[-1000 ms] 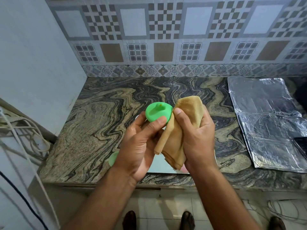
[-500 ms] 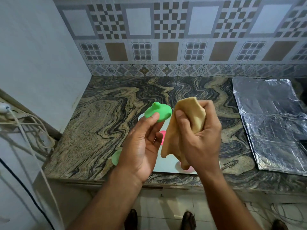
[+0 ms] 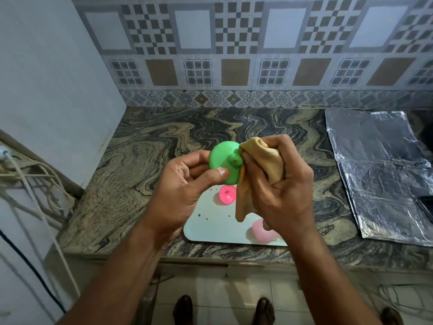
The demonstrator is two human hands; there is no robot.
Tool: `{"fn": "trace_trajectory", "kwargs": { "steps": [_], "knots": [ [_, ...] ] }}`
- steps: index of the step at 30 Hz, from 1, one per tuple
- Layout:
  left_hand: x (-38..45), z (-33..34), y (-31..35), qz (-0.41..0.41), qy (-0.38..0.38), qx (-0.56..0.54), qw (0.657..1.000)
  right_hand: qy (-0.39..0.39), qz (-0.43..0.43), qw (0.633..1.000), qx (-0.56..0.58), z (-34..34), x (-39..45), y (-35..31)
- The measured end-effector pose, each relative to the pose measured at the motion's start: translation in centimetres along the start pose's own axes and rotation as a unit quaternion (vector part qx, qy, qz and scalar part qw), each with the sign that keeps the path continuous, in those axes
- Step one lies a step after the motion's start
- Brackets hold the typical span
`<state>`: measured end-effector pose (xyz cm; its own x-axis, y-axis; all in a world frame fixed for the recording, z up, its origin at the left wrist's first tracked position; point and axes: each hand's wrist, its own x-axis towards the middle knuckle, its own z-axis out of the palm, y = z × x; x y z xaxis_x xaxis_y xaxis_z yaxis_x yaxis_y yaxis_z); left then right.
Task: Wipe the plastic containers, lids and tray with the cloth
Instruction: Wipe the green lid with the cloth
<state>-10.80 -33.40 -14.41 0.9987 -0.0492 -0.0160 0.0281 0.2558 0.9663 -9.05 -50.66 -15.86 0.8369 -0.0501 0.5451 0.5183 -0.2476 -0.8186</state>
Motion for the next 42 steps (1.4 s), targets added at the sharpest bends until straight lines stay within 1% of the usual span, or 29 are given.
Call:
{"fn": "trace_trajectory", "kwargs": {
  "steps": [3,6,9,12,13,15,18,20,23,24,25,28,30,33,35,37,42],
  "knots": [
    [0.4,-0.9,0.5,0.004,-0.046,0.045,0.998,-0.028,-0.032,0.999,-0.027,-0.4,0.6,0.1],
    [0.8,-1.7,1.1,-0.005,-0.111,0.086,0.990,-0.079,-0.051,0.995,-0.037,-1.1,1.5,0.2],
    [1.0,-2.2,1.6,-0.030,-0.168,0.111,0.979,-0.130,-0.070,0.988,-0.048,-1.5,2.2,0.1],
    [1.2,-2.4,1.8,-0.072,-0.235,0.112,0.963,-0.158,-0.072,0.984,-0.052,-1.5,2.7,0.2],
    [1.2,-2.3,1.7,-0.081,-0.243,0.105,0.961,-0.162,-0.062,0.984,-0.048,-1.5,2.9,0.3],
    [1.5,-2.3,1.4,-0.092,-0.228,0.066,0.967,-0.151,-0.027,0.988,-0.009,-1.7,3.5,0.5],
    [1.8,-2.6,0.9,-0.090,-0.180,0.003,0.980,-0.102,0.005,0.992,0.070,-2.8,4.1,0.8],
    [1.8,-2.9,0.6,-0.087,-0.154,-0.023,0.984,-0.109,0.017,0.990,0.092,-3.2,3.6,0.9],
    [1.7,-2.5,0.3,-0.093,-0.142,-0.043,0.985,-0.146,0.040,0.982,0.116,-2.7,2.0,0.8],
    [1.7,-2.2,0.2,-0.095,-0.134,-0.047,0.985,-0.142,0.050,0.980,0.133,-2.4,1.5,0.7],
    [1.6,-1.9,0.0,-0.095,-0.120,-0.055,0.987,-0.123,0.058,0.980,0.143,-1.9,1.0,0.7],
    [1.4,-0.4,-0.5,-0.093,-0.051,-0.101,0.989,-0.017,0.074,0.987,0.140,-0.6,-0.4,0.5],
    [0.8,0.7,-0.9,-0.101,-0.014,-0.139,0.985,0.049,0.082,0.987,0.131,0.2,-1.3,0.2],
    [-0.2,1.9,-1.6,-0.092,0.017,-0.169,0.981,0.106,0.079,0.986,0.097,1.0,-2.2,-0.3],
    [-0.6,2.1,-1.9,-0.082,0.047,-0.176,0.980,0.109,0.065,0.989,0.071,0.9,-2.2,-0.2],
    [-0.8,2.2,-2.0,-0.070,0.068,-0.160,0.982,0.091,0.049,0.994,0.044,0.3,-2.0,0.2],
    [-1.0,1.8,-1.0,-0.028,0.043,-0.093,0.994,0.009,-0.044,0.998,-0.042,-1.1,-1.1,0.5]
  ]
}}
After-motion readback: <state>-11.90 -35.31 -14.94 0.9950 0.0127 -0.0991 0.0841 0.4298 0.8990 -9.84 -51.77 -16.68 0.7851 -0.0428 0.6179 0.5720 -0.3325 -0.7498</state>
